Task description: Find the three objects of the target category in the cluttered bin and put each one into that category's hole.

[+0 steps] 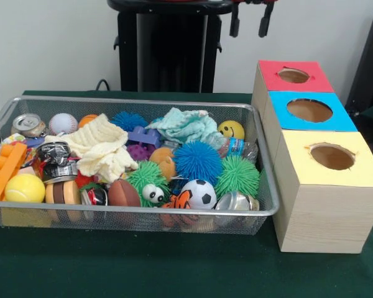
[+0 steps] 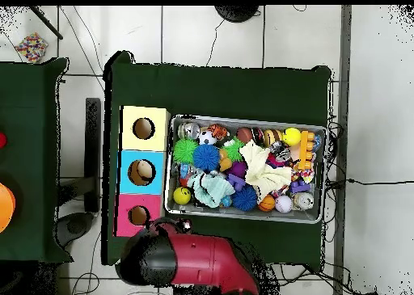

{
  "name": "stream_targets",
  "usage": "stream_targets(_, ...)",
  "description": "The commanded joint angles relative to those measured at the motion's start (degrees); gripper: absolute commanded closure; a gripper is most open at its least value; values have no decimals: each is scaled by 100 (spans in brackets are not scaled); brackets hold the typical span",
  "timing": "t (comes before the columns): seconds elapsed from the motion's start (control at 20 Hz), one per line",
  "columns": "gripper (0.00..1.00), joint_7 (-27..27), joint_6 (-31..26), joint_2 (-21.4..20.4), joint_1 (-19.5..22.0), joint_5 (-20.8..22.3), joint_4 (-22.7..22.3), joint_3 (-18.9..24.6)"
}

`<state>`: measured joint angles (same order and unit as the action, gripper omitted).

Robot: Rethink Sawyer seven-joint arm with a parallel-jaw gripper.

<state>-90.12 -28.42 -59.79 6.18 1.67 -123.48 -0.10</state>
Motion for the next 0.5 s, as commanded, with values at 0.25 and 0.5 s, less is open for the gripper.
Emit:
stream_targets(0.25, 0, -477, 601, 863, 426, 482, 656, 200)
stream_targets(0.5, 0, -757, 911, 944, 485, 309, 524, 187)
